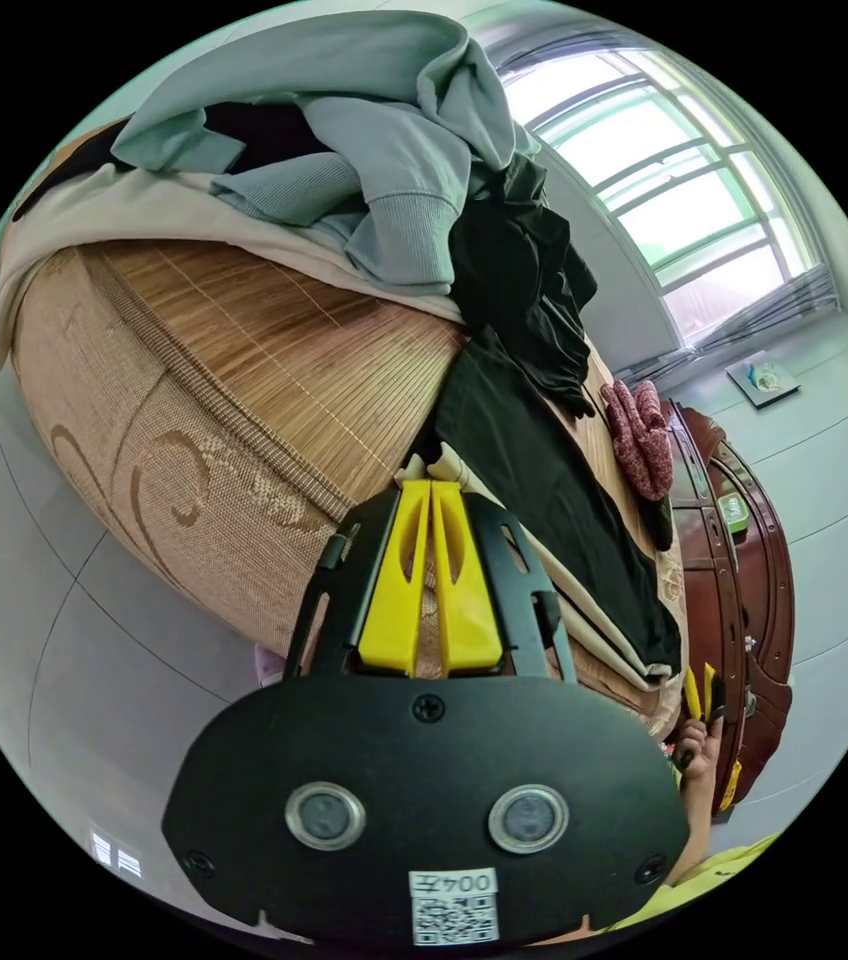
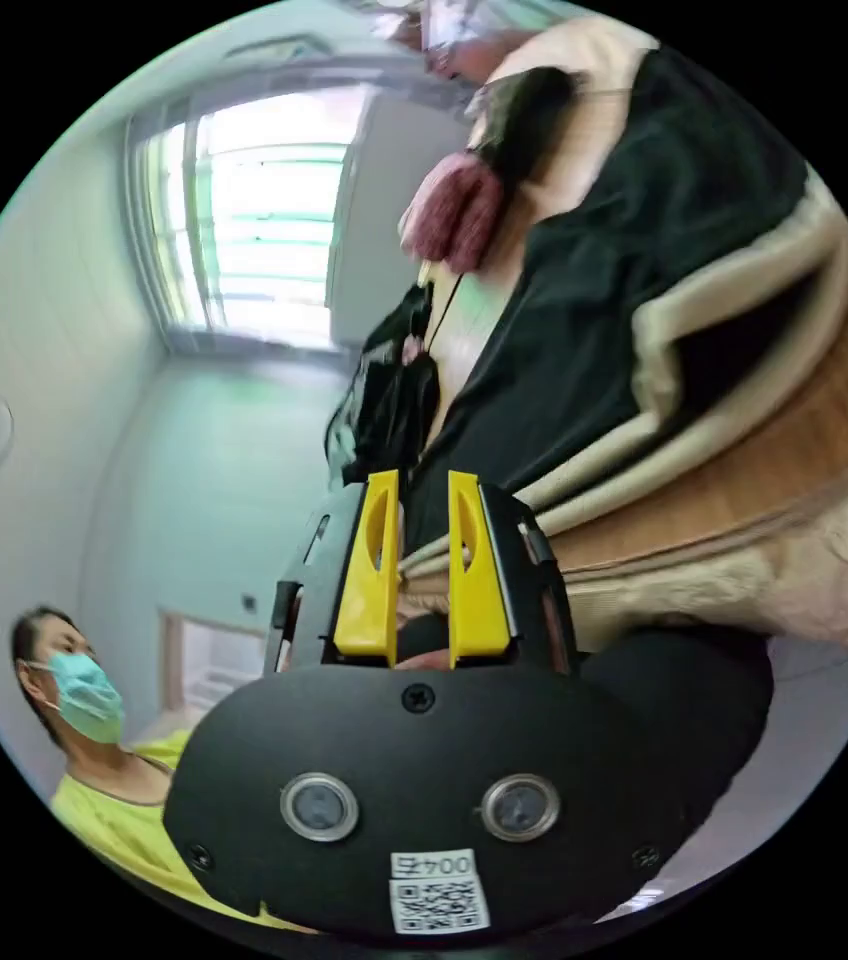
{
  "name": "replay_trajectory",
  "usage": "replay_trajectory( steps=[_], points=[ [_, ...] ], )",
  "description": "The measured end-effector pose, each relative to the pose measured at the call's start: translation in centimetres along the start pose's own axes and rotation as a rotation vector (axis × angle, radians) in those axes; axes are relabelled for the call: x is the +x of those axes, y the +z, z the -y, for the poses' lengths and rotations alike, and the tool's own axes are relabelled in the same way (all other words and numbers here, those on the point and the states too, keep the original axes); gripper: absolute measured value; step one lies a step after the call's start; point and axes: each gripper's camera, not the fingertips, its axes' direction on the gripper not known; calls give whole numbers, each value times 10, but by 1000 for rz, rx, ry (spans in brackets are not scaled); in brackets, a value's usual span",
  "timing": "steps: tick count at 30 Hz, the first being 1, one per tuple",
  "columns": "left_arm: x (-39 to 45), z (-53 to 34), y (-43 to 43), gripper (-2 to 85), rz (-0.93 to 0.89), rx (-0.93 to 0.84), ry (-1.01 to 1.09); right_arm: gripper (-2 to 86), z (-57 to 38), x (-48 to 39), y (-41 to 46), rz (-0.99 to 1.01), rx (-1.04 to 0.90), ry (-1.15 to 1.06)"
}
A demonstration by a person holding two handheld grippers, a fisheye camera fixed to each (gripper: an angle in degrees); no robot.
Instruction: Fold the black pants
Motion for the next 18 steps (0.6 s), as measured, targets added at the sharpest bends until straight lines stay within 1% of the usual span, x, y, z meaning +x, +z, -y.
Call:
replay_trajectory(
  steps=[2, 3, 5, 6, 8, 9, 11, 14, 18],
  points=[
    [-5, 0, -2, 3, -21, -1, -9, 77, -27, -31, 89, -122, -160, -222],
    [-6, 0, -3, 3, -27, -6, -6, 73, -36, -39, 114, -165, -203, -287],
    [-8, 1, -4, 3, -31, -15, -5, 59, -78, -69, 217, -354, -386, -597],
    [-9, 1, -5, 3, -35, -19, -4, 56, -90, -74, 242, -394, -429, -672],
    [-12, -1, -6, 2, -49, -18, -3, 58, -140, -88, 331, -497, -543, -950],
    [-15, -2, -6, 2, -64, -13, -8, 62, -151, -89, 351, -512, -568, -1005],
    [-20, -5, -6, 2, -90, -10, -22, 80, -186, -84, 420, -559, -670, -1164],
    [-24, -8, -6, 2, -107, -15, -31, 95, -222, -66, 486, -643, -784, -1318],
    [-24, -13, -4, 3, -109, -17, -24, 89, -254, -38, 538, -754, -855, -1441]
  ],
)
